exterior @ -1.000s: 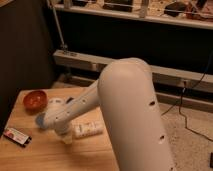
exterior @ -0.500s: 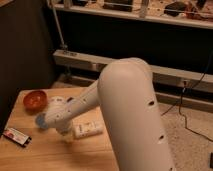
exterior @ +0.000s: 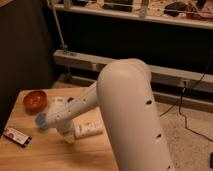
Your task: Stand the bottle upright
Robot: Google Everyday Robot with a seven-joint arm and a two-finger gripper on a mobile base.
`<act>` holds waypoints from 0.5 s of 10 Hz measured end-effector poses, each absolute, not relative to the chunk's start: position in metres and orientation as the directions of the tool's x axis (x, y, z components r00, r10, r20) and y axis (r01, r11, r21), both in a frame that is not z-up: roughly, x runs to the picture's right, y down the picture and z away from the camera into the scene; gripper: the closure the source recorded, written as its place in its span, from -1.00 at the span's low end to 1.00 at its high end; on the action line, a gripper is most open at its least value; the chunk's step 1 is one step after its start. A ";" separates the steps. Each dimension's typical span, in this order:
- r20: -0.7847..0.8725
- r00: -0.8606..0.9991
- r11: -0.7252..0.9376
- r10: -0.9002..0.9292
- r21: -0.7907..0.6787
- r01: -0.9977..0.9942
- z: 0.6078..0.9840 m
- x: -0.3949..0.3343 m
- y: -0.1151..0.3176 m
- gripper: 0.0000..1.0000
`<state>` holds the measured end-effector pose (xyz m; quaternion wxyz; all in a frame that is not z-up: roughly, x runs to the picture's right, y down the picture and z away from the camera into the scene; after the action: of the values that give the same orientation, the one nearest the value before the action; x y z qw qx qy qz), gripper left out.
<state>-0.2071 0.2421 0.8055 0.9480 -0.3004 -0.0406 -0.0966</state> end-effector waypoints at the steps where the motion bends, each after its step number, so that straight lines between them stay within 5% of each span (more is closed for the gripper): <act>1: 0.134 0.978 0.799 -0.159 -0.564 0.207 0.806 -0.207 0.243 -0.30; 3: 0.133 0.978 0.796 -0.160 -0.568 0.208 0.808 -0.207 0.245 -0.25; 5: 0.132 0.978 0.792 -0.159 -0.574 0.206 0.808 -0.209 0.245 0.15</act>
<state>-0.2087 0.2455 0.8076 0.9459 -0.3075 -0.0383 -0.0965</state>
